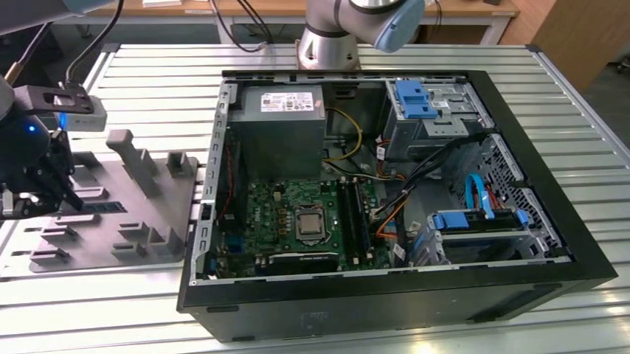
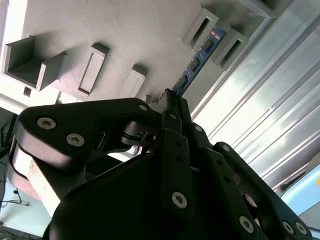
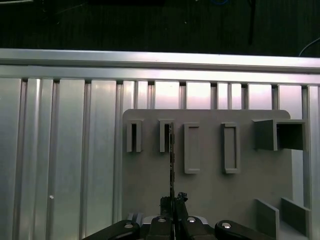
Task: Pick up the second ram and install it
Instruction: 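Pick up the second ram and move it above second insertion slot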
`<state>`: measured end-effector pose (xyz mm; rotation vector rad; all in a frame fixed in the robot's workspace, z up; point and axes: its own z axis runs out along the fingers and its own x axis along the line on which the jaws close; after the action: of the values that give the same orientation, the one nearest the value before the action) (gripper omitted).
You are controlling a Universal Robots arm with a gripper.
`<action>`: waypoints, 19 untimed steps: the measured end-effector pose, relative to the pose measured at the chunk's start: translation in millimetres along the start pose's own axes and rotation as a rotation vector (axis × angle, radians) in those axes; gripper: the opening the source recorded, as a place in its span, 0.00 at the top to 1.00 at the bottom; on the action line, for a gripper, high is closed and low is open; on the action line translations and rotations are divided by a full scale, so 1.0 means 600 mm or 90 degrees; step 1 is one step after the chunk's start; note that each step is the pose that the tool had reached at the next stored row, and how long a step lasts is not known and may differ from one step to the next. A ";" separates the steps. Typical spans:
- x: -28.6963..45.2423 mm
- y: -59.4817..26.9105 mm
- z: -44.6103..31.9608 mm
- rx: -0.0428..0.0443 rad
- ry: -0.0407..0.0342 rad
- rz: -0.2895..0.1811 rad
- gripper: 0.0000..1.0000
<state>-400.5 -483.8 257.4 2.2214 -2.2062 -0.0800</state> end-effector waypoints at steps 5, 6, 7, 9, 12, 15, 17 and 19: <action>0.000 0.000 -0.006 0.0000 -0.0001 0.000 0.86; 0.000 0.000 -0.008 0.0000 -0.0001 0.000 0.86; 0.000 0.000 -0.009 0.0000 -0.0001 0.000 0.86; 0.000 0.001 -0.012 0.0001 -0.0002 0.000 0.86; 0.000 0.001 -0.015 0.0000 -0.0003 0.000 0.86; -0.001 0.001 -0.018 0.0000 -0.0005 0.000 0.86; -0.001 0.001 -0.020 0.0000 -0.0006 0.000 0.86; -0.001 0.001 -0.022 0.0000 -0.0007 0.000 0.86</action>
<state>-400.5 -483.8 270.4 2.2219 -2.2067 -0.0812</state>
